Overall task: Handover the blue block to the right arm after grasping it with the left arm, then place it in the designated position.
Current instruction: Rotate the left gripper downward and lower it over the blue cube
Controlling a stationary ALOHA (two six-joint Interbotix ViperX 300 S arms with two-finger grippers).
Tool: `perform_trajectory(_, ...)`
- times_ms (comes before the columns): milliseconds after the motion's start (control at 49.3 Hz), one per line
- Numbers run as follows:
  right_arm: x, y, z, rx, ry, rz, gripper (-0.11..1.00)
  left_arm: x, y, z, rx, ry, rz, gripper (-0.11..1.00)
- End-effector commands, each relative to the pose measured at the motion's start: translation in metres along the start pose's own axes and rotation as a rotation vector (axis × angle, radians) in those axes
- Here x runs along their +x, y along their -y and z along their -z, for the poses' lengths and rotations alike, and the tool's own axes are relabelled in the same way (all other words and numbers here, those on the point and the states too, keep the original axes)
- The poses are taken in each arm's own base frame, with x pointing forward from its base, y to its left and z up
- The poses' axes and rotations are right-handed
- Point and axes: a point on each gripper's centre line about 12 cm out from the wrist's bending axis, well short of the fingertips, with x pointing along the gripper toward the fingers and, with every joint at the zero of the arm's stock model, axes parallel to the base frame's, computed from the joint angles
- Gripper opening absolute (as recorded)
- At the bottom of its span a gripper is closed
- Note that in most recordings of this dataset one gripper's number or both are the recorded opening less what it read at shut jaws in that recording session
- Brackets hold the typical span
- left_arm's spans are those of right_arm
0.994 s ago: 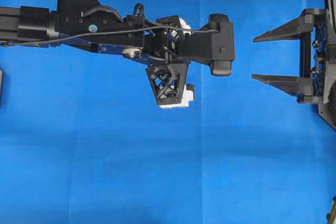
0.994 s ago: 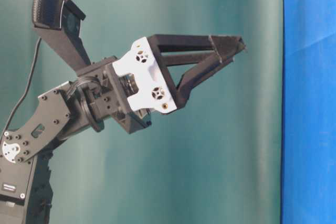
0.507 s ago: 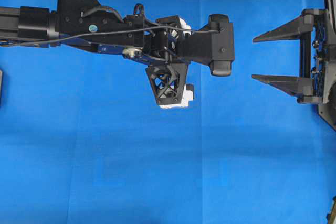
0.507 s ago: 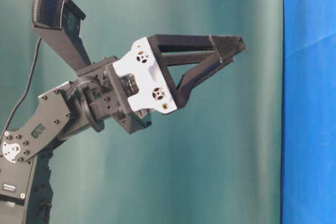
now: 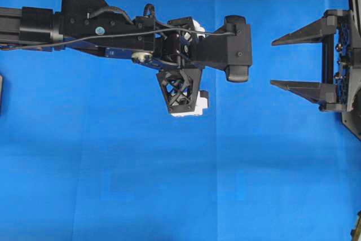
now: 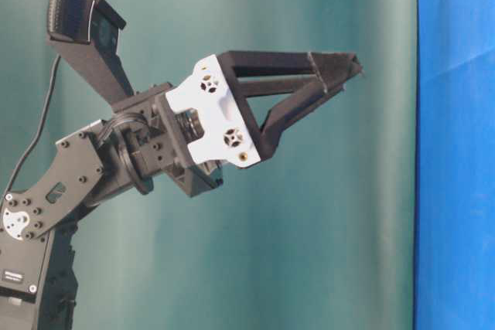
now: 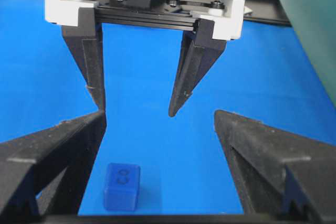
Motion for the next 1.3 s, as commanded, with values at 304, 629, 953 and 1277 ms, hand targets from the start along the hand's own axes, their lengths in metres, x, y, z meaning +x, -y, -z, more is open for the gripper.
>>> perform_trajectory(304,0.002,0.000,-0.005,0.003,0.014,0.002,0.93,-0.012,0.000,-0.009,0.003,0.048,-0.003,0.90)
perform_trajectory(629,0.002,0.000,-0.005,0.003,0.014,0.000,0.93,0.007,0.000,0.005,0.002,0.081,-0.002,0.90)
perform_trajectory(953,0.002,0.000,-0.005,0.002,0.012,0.002,0.93,0.036,0.001,0.028,0.005,0.064,-0.002,0.90)
perform_trajectory(1277,0.002,0.001,-0.005,0.002,0.009,0.005,0.93,0.074,0.001,0.043,0.010,0.052,-0.003,0.90)
